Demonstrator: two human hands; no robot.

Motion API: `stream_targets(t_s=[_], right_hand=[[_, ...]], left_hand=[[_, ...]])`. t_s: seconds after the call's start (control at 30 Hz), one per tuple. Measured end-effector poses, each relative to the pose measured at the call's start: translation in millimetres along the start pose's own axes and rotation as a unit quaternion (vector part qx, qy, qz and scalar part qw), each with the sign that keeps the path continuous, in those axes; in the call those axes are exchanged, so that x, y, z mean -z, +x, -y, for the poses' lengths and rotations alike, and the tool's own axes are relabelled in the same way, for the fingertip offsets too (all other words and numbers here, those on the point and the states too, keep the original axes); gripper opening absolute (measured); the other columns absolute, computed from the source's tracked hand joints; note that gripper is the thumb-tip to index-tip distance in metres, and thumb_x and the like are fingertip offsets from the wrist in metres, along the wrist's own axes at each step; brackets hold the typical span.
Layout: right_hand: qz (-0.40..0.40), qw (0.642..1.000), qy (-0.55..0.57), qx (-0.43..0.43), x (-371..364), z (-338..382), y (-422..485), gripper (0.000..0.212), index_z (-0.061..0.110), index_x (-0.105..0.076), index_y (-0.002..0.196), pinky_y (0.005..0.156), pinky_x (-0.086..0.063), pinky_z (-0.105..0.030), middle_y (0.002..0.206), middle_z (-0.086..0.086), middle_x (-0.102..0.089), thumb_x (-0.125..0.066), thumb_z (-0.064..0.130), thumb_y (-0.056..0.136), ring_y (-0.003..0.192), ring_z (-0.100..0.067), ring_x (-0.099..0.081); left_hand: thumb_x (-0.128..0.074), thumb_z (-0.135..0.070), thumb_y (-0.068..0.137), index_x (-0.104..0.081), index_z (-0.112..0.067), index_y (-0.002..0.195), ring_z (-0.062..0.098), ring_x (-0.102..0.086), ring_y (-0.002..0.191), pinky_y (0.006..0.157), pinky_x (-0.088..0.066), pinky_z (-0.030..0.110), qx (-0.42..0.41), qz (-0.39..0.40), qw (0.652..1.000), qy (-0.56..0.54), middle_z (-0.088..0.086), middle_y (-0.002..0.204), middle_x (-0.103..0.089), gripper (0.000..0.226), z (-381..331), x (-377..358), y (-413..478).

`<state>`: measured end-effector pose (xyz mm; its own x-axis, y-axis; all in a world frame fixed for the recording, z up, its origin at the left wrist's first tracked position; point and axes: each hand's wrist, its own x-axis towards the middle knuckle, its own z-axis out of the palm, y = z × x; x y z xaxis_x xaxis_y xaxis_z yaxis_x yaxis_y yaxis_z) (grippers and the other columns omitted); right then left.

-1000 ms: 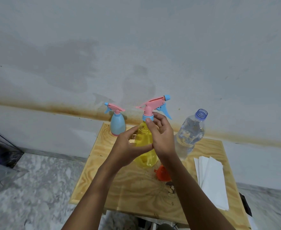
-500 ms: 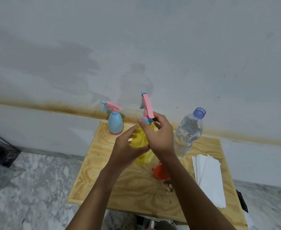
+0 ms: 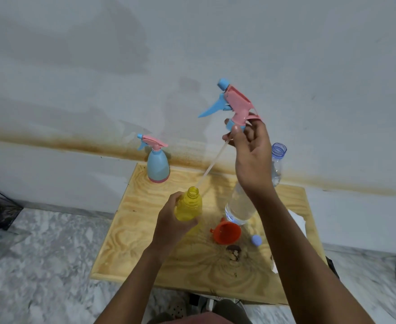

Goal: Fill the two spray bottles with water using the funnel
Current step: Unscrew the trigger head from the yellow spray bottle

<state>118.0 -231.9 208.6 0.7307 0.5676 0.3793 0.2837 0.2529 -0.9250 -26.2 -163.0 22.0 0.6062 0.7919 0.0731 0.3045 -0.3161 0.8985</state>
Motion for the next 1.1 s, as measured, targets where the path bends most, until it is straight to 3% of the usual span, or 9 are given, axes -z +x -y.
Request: stream_targets(t_s=[0.07,0.17,0.37,0.47,0.67,0.77,0.83,1.1], right_hand=[[-0.001,1.0,-0.006,-0.021,3.6,-5.6,4.5,0.016,0.025,-0.053,0.117,0.089,-0.054,-0.032,0.107,-0.004,-0.066,-0.049,0.018,0.103,0.084,-0.01,-0.065],[0.03,0.993,-0.062,-0.096,6.7,-35.7,4.2,0.02,0.019,-0.054,0.122,0.084,-0.053,-0.03,0.108,-0.006,-0.067,-0.052,0.021,0.102,0.081,-0.008,-0.064],[0.092,0.963,-0.174,-0.186,4.2,-110.9,-16.3,0.02,0.011,-0.057,0.115,0.061,-0.042,-0.02,0.073,0.004,-0.056,-0.058,0.022,0.098,0.065,-0.009,-0.055],[0.109,0.938,-0.213,-0.252,-1.0,-142.6,-18.2,0.016,0.015,-0.056,0.109,0.052,-0.036,-0.017,0.074,0.006,-0.053,-0.058,0.022,0.096,0.06,-0.01,-0.047],[0.176,0.891,-0.277,-0.313,-10.7,-198.3,-17.9,0.027,0.006,-0.056,0.117,0.062,-0.045,-0.027,0.095,-0.007,-0.065,-0.057,0.024,0.097,0.069,-0.014,-0.058],[0.216,0.862,-0.316,-0.334,-17.1,-222.9,-16.7,0.032,0.007,-0.057,0.121,0.078,-0.049,-0.035,0.112,-0.009,-0.066,-0.057,0.028,0.097,0.091,-0.022,-0.063],[0.231,0.848,-0.329,-0.345,-20.9,-238.5,-19.4,0.035,0.007,-0.059,0.123,0.078,-0.048,-0.033,0.12,-0.012,-0.065,-0.057,0.03,0.096,0.1,-0.024,-0.062],[0.224,0.813,-0.395,-0.364,-24.6,-275.6,-30.3,0.031,0.001,-0.068,0.113,0.071,-0.038,-0.028,0.112,-0.019,-0.069,-0.054,0.024,0.096,0.102,-0.034,-0.064]], left_hand=[[-0.091,-0.028,0.064,-0.052,-0.023,0.124,0.009,-0.057,0.104,0.079,-0.042,0.01,0.013,-0.003,1.0,0.014,-0.013,0.111,-0.061,0.072,9.3,-3.5,-2.3],[-0.089,-0.032,0.067,-0.049,-0.023,0.128,0.01,-0.055,0.109,0.08,-0.043,0.018,0.04,0.008,0.999,0.027,-0.011,0.118,-0.059,0.074,21.7,-8.2,-5.8],[-0.09,-0.038,0.063,-0.046,-0.022,0.13,0.018,-0.061,0.11,0.08,-0.047,0.026,0.063,-0.014,0.996,0.055,-0.005,0.123,-0.063,0.082,35.6,-16.4,-9.7],[-0.088,-0.049,0.061,-0.043,-0.028,0.13,0.018,-0.062,0.109,0.081,-0.053,0.033,0.074,-0.009,0.996,0.058,-0.006,0.125,-0.062,0.086,35.5,-17.0,-11.2],[-0.081,-0.048,0.071,-0.049,-0.021,0.137,0.01,-0.056,0.121,0.096,-0.051,0.029,0.023,-0.027,0.998,0.049,-0.006,0.133,-0.059,0.078,30.9,-11.6,-11.1],[-0.083,-0.042,0.073,-0.054,-0.022,0.131,0.008,-0.06,0.113,0.094,-0.052,0.029,0.035,-0.01,0.999,0.031,-0.009,0.123,-0.064,0.067,30.6,-8.4,-6.7],[-0.085,-0.038,0.072,-0.055,-0.021,0.128,0.008,-0.062,0.106,0.088,-0.053,0.026,0.036,-0.007,0.999,0.033,-0.009,0.117,-0.065,0.065,31.7,-7.4,-5.6],[-0.085,-0.039,0.071,-0.055,-0.022,0.126,0.007,-0.06,0.101,0.079,-0.044,0.012,0.05,0.002,0.998,0.039,-0.008,0.115,-0.064,0.064,31.8,-6.7,-4.3]])
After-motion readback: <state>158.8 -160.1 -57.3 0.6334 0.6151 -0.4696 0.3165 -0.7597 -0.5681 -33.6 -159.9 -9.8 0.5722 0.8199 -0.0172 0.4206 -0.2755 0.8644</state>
